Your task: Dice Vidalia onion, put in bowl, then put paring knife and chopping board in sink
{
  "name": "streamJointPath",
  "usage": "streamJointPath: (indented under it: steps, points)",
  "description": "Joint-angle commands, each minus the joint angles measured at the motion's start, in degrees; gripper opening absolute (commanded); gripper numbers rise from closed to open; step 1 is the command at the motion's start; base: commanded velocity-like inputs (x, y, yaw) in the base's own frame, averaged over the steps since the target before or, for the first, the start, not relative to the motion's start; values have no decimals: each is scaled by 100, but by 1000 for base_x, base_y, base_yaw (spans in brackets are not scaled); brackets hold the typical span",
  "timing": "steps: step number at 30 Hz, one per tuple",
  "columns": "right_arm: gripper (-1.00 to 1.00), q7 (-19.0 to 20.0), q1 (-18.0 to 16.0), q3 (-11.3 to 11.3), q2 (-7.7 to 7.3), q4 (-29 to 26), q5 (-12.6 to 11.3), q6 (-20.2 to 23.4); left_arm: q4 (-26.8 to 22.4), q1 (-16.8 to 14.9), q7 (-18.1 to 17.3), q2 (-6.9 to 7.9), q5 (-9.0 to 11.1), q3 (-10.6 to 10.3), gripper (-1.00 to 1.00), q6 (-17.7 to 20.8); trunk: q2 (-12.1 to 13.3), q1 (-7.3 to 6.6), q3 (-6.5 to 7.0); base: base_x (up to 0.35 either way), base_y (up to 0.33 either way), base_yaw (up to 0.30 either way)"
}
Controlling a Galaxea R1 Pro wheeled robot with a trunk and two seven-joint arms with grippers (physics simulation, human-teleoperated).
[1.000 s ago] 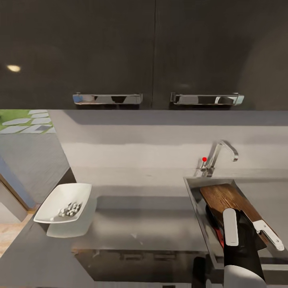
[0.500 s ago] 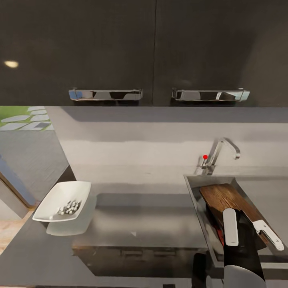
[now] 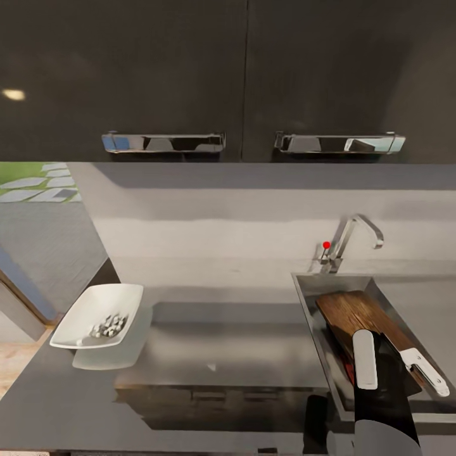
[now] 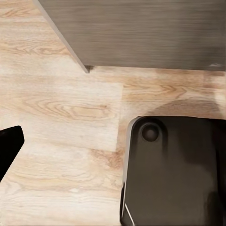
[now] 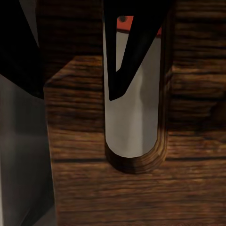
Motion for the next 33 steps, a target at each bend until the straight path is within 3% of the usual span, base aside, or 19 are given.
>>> streamJointPath:
  steps: [1,8,15,33]
  points:
    - [-100,-15,-6,-8,4,-10,-9,51,-9,0,20,8,58,-49,100,-9,-12,3,-20,0,0,0]
    - [-100,184,-6,-10,4,-10,-11,51,28,0,20,8,58,-49,100,-9,-12,3,-84,0,0,0]
    - [-100,228,-6,-16,4,-10,-365,60,29,0,20,8,58,-49,100,-9,-12,3,-147,0,0,0]
    - [-100,231,-6,-16,4,-10,-379,60,29,0,20,8,58,-49,100,-10,-12,3,-312,0,-22,0]
